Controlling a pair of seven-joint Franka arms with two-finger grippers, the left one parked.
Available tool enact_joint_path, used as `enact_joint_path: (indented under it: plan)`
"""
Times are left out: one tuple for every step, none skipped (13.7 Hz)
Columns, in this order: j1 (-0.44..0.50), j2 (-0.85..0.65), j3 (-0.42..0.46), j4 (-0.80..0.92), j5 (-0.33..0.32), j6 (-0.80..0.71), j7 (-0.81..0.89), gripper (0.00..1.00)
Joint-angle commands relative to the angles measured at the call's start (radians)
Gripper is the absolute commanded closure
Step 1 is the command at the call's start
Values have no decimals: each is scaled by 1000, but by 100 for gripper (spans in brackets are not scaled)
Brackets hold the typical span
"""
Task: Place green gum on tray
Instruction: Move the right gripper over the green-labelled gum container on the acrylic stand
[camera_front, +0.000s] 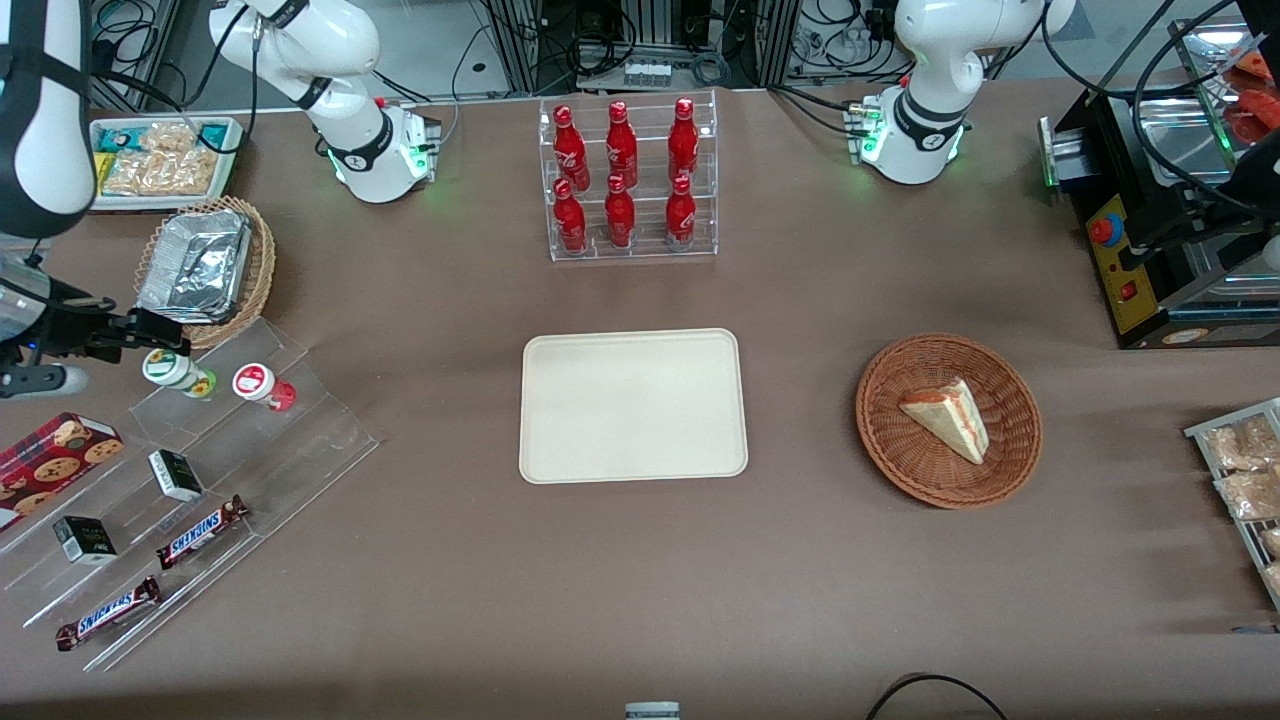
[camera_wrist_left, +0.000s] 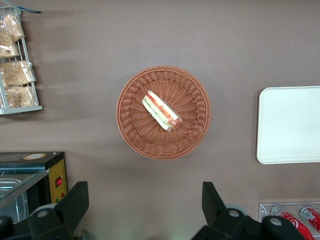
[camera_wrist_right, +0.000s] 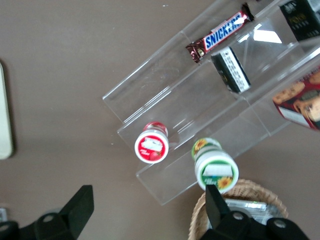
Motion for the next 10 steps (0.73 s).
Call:
enact_joint_path:
  plan:
    - [-21, -63, 4, -104, -17, 91, -167, 1]
    - [-31, -93, 4, -157, -37, 147, -218, 1]
    - [-43, -115, 4, -205, -44, 196, -272, 1]
    - [-51, -127, 2, -242, -44, 249, -339, 1]
    - [-73, -126, 1, -262, -44, 287, -407, 1]
    - [-93, -118, 1, -276, -42, 321, -462, 1]
    - [-104, -115, 1, -293, -42, 349, -478, 1]
    - [-106, -117, 1, -317, -42, 373, -481, 1]
    - [-106, -117, -1, -332, -42, 390, -484, 1]
    - [-106, -117, -2, -339, -42, 392, -496, 1]
